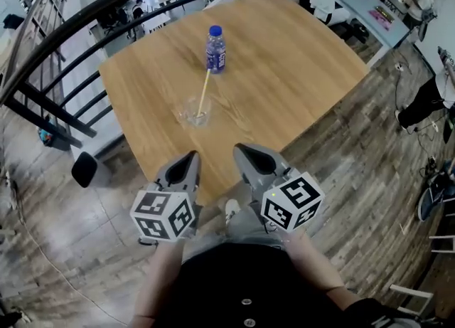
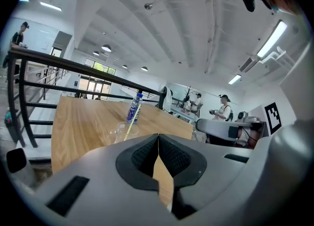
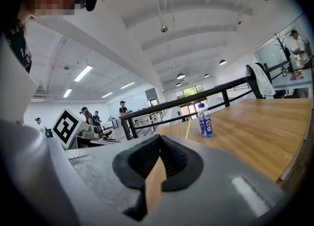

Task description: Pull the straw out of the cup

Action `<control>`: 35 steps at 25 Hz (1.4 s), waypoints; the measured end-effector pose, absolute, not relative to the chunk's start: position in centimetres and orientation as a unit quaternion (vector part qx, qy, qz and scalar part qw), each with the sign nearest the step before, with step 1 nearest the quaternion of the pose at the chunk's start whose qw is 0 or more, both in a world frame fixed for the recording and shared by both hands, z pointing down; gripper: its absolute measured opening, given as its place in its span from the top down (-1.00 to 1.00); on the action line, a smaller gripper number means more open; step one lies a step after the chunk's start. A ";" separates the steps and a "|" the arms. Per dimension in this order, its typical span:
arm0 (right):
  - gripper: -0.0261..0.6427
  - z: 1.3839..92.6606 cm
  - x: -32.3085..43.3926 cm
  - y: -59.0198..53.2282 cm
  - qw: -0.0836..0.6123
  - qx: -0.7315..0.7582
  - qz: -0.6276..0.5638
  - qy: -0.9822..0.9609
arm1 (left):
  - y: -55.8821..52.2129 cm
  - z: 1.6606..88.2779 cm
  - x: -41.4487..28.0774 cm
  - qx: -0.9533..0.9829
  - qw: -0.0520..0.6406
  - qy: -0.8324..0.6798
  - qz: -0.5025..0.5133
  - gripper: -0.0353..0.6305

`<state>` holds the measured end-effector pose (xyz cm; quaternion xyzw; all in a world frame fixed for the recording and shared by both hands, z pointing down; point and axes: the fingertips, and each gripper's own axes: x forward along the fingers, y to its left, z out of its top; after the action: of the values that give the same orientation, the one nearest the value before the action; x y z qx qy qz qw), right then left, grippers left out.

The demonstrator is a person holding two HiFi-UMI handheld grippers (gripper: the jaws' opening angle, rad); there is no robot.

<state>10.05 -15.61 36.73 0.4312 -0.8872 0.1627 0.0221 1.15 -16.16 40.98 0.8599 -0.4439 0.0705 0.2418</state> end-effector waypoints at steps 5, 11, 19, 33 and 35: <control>0.93 37.8 12.1 -19.6 0.037 0.400 0.168 -0.900 | -19.0 41.3 3.2 0.846 0.244 -0.470 0.061 0.84; 0.93 38.5 12.4 -21.7 0.030 0.368 0.193 -0.909 | -21.0 41.6 4.5 0.838 0.246 -0.484 0.057 0.84; 0.93 39.5 12.6 -22.7 0.031 0.361 0.202 -0.910 | -21.7 42.2 4.5 0.826 0.256 -0.498 0.063 0.84; 0.93 40.9 11.8 -25.7 0.053 0.370 0.214 -0.902 | -24.3 43.5 3.1 0.817 0.284 -0.497 0.068 0.84; 0.93 41.0 11.6 -26.8 0.055 0.377 0.216 -0.899 | -24.9 43.9 2.6 0.815 0.291 -0.496 0.070 0.84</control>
<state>11.64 -26.79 41.02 0.3771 -0.8990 0.2159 0.0553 2.62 -24.94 43.85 0.8147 -0.4964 0.0705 0.2913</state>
